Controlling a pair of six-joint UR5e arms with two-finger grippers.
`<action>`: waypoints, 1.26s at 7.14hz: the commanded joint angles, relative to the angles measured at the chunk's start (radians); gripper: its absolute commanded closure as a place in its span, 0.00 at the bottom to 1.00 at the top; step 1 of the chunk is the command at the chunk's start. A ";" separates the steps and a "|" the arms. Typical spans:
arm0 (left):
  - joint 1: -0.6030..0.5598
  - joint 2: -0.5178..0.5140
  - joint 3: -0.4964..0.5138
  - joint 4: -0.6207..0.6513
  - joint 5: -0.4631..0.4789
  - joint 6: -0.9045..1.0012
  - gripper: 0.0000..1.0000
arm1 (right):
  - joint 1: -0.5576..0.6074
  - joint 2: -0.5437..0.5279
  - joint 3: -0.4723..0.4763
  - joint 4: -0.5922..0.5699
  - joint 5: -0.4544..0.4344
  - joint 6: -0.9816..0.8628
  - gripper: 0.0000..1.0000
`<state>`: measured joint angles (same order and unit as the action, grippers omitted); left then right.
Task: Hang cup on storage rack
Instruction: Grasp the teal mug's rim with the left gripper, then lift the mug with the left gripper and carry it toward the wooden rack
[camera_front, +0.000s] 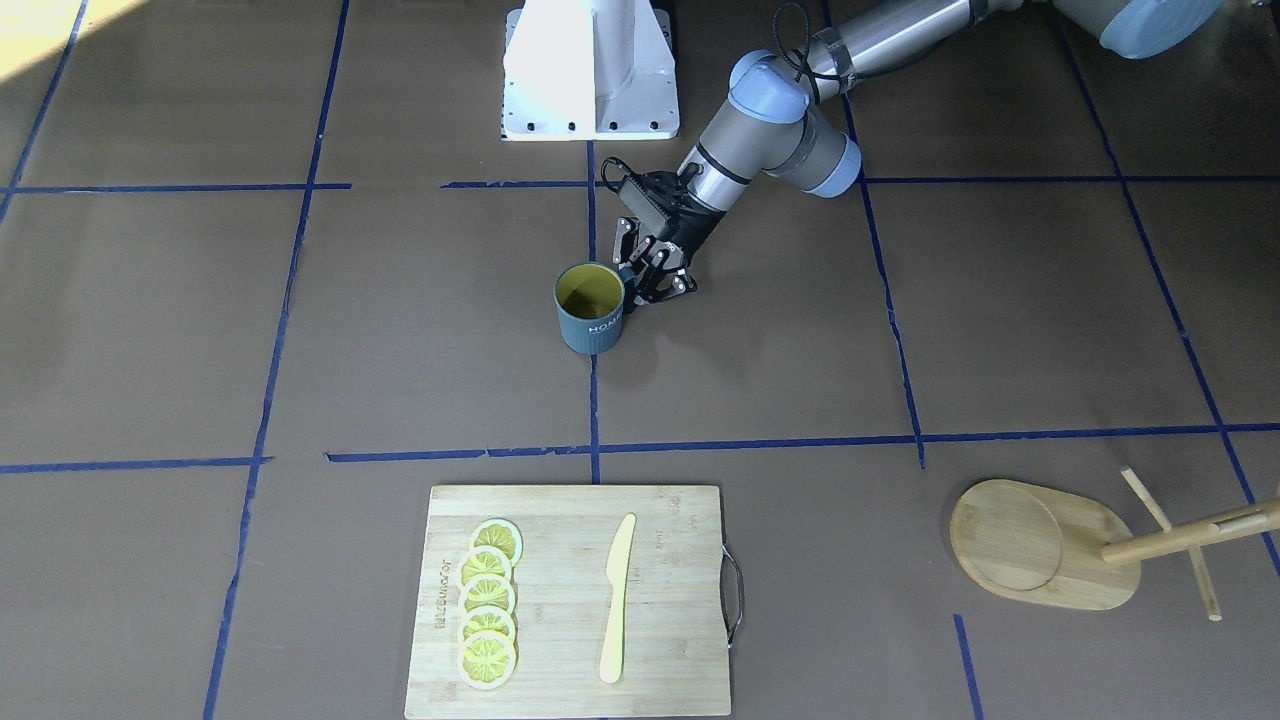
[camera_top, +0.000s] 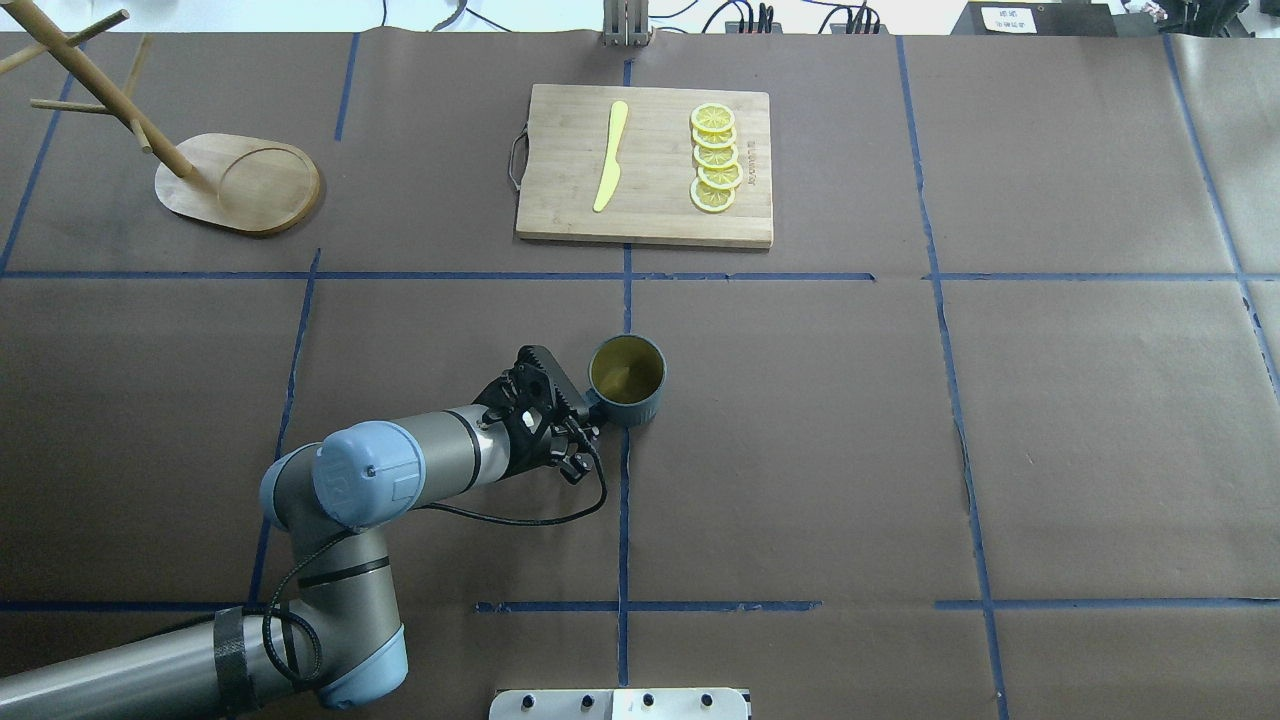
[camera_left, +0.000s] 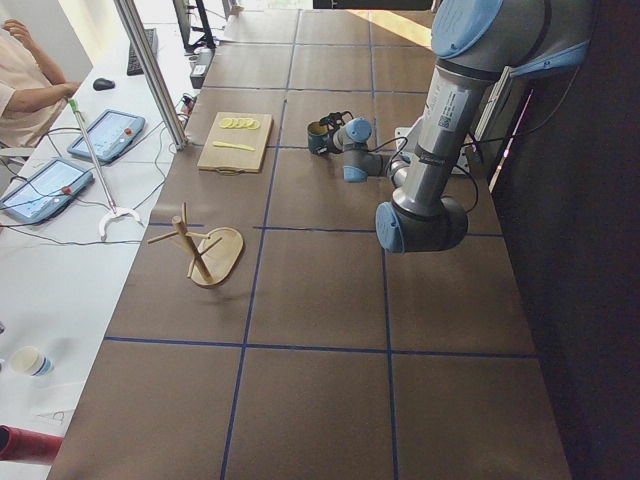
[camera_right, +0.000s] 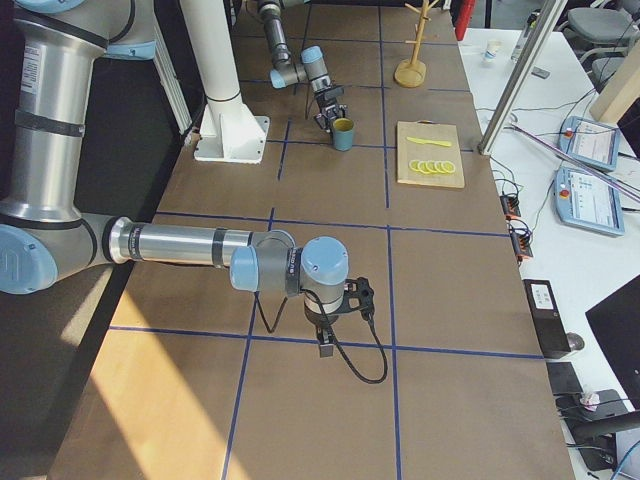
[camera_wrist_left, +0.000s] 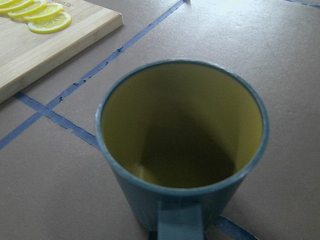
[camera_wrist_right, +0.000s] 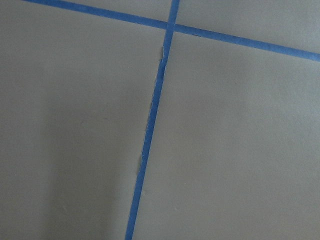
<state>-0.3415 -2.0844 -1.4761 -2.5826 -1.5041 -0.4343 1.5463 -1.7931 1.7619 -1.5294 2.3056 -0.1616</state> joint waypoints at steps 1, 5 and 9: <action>-0.005 0.003 -0.060 -0.002 0.002 -0.064 1.00 | 0.000 0.000 0.001 0.000 0.000 0.002 0.00; -0.118 0.012 -0.153 -0.042 0.005 -1.003 1.00 | 0.000 0.000 -0.004 0.000 -0.002 -0.004 0.00; -0.324 0.015 -0.138 -0.125 0.004 -1.823 1.00 | 0.000 0.000 0.001 0.000 -0.002 -0.001 0.00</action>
<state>-0.5919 -2.0702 -1.6188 -2.6998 -1.5002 -2.0024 1.5463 -1.7932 1.7597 -1.5294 2.3037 -0.1626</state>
